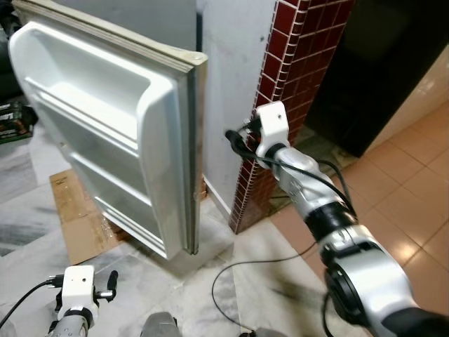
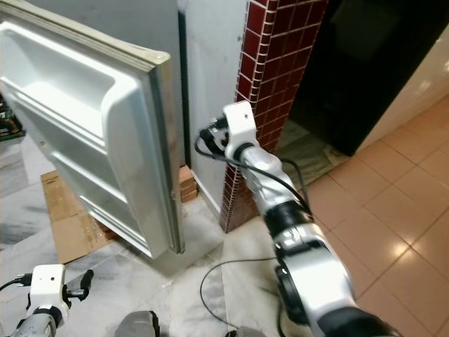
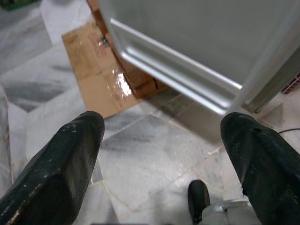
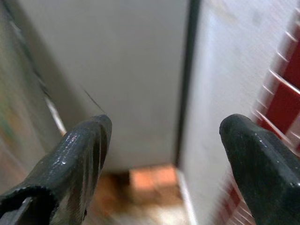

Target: Restocking fridge

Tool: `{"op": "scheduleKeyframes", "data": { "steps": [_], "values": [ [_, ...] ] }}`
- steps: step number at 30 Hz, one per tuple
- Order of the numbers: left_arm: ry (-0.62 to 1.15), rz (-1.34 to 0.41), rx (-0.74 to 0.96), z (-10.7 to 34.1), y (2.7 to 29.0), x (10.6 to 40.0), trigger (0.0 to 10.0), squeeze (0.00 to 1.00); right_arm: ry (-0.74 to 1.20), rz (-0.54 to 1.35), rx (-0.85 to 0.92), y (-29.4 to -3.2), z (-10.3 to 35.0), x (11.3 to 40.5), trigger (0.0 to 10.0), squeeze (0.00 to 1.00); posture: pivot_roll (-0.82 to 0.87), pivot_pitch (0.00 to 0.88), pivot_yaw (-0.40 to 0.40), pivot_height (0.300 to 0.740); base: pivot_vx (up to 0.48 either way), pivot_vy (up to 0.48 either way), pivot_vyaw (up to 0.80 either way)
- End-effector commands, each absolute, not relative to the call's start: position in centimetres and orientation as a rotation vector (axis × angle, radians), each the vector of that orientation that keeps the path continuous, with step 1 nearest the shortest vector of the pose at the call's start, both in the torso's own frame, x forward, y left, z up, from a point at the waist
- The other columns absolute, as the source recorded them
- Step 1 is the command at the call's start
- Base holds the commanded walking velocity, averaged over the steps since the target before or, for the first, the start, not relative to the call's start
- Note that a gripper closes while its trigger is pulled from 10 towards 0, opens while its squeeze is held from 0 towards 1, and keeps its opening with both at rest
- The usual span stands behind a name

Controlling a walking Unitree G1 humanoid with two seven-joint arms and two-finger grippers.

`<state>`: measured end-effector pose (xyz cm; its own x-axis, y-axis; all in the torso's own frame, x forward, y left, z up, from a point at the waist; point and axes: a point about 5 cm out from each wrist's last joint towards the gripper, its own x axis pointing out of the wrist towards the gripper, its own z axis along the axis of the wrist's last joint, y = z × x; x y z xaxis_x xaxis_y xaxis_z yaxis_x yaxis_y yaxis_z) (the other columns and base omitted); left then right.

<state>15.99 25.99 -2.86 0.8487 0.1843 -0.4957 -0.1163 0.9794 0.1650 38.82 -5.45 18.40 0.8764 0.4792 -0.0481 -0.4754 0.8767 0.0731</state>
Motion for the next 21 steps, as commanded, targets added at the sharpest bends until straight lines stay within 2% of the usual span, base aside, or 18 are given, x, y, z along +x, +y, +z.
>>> {"op": "scheduleKeyframes", "data": {
  "steps": [1,3,4,5,7,8,10,16,21],
  "values": [
    [0.532,0.153,0.128,-2.4,25.9,15.9,10.0,0.0,0.04,0.532,0.106,-4.2,19.4,39.0,10.0,0.0,0.18,0.148,0.009,0.74,0.0,0.0,0.0],
    [0.531,0.145,0.134,-1.4,25.7,15.6,10.0,0.0,-0.02,0.66,0.213,0.1,21.9,38.2,10.0,0.0,0.18,0.154,0.014,0.74,0.0,0.0,0.0],
    [0.531,0.145,0.134,-1.4,25.7,15.6,10.0,0.0,-0.02,0.66,0.213,0.1,21.9,38.2,10.0,0.0,0.18,0.154,0.014,0.74,0.0,0.0,0.0],
    [0.534,0.144,0.136,-1.0,25.6,15.4,10.0,0.0,-0.048,0.742,0.254,1.7,22.8,37.5,10.0,0.0,0.19,0.157,0.015,0.74,0.0,0.0,0.0],
    [0.535,0.143,0.138,-0.8,25.5,15.3,10.0,0.0,-0.081,0.854,0.298,3.2,23.8,36.3,10.0,0.0,0.19,0.159,0.014,0.74,0.0,0.0,0.0],
    [0.535,0.143,0.138,-0.8,25.5,15.3,10.0,0.0,-0.081,0.854,0.298,3.2,23.8,36.3,10.0,0.0,0.19,0.159,0.014,0.74,0.0,0.0,0.0],
    [0.547,0.145,0.134,-0.3,25.3,15.1,10.0,0.0,-0.127,1.008,0.349,4.1,24.6,34.7,10.0,0.0,0.19,0.162,0.013,0.74,0.0,0.0,0.0],
    [0.561,0.147,0.124,0.2,25.0,15.1,10.0,0.0,-0.172,1.124,0.346,3.2,24.9,33.5,10.0,0.0,0.18,0.16,0.008,0.74,0.0,0.0,0.0],
    [0.568,0.139,0.123,0.8,24.8,15.9,10.0,0.0,-0.212,1.161,0.296,0.8,25.0,32.6,10.0,0.0,0.17,0.135,0.005,0.74,0.0,0.0,0.0]
  ]
}}
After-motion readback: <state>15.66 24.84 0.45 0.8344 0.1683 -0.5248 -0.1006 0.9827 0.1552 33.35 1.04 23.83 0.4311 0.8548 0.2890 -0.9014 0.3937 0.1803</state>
